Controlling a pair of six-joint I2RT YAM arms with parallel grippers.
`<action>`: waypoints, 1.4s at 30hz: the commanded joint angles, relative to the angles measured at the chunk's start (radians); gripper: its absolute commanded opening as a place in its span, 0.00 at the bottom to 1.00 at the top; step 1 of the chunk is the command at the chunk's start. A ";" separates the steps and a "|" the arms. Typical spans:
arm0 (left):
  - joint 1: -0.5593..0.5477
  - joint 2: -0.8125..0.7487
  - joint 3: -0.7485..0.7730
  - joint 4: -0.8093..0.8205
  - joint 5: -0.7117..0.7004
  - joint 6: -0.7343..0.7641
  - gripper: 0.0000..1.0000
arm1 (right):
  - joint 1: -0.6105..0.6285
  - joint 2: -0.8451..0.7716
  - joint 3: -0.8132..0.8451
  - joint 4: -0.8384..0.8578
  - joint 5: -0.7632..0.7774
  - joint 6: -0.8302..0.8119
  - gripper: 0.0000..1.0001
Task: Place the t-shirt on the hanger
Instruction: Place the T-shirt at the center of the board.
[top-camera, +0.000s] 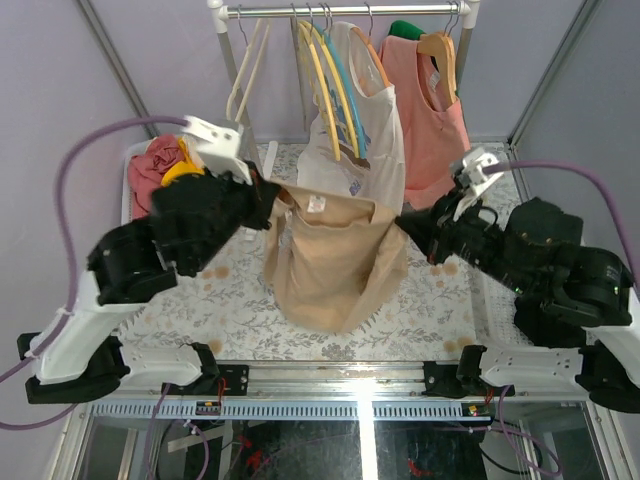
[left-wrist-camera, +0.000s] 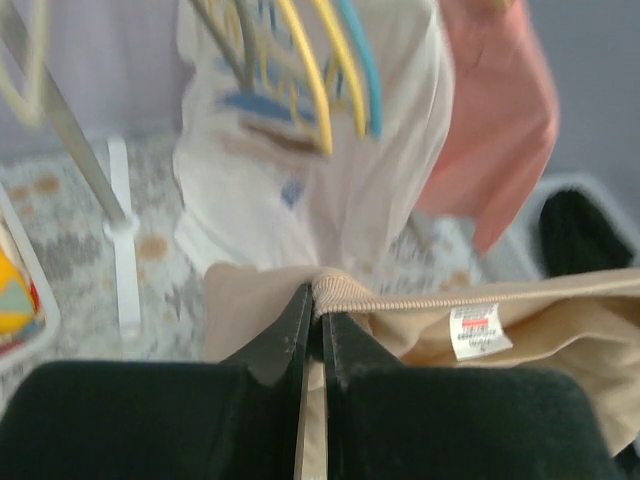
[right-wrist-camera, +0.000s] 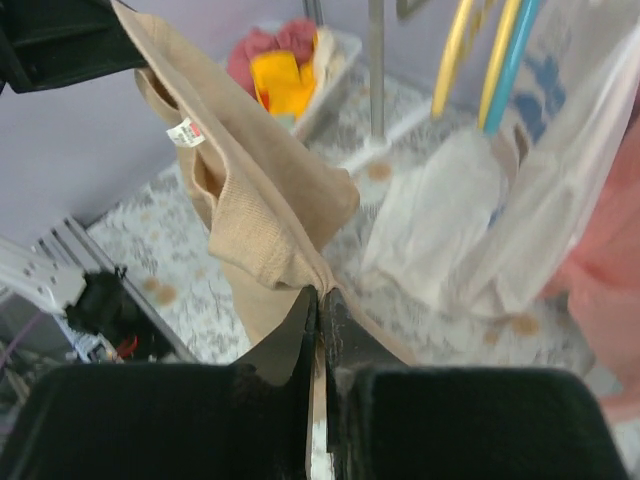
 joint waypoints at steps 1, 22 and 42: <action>-0.001 -0.077 -0.288 0.042 0.109 -0.137 0.00 | -0.002 -0.123 -0.207 0.001 -0.013 0.147 0.00; -0.017 0.100 -0.965 0.453 0.122 -0.263 0.00 | -0.049 -0.168 -0.924 0.022 0.353 0.604 0.00; 0.050 0.104 -0.950 0.541 0.194 -0.211 0.00 | -0.389 -0.018 -0.824 0.187 -0.158 0.367 0.53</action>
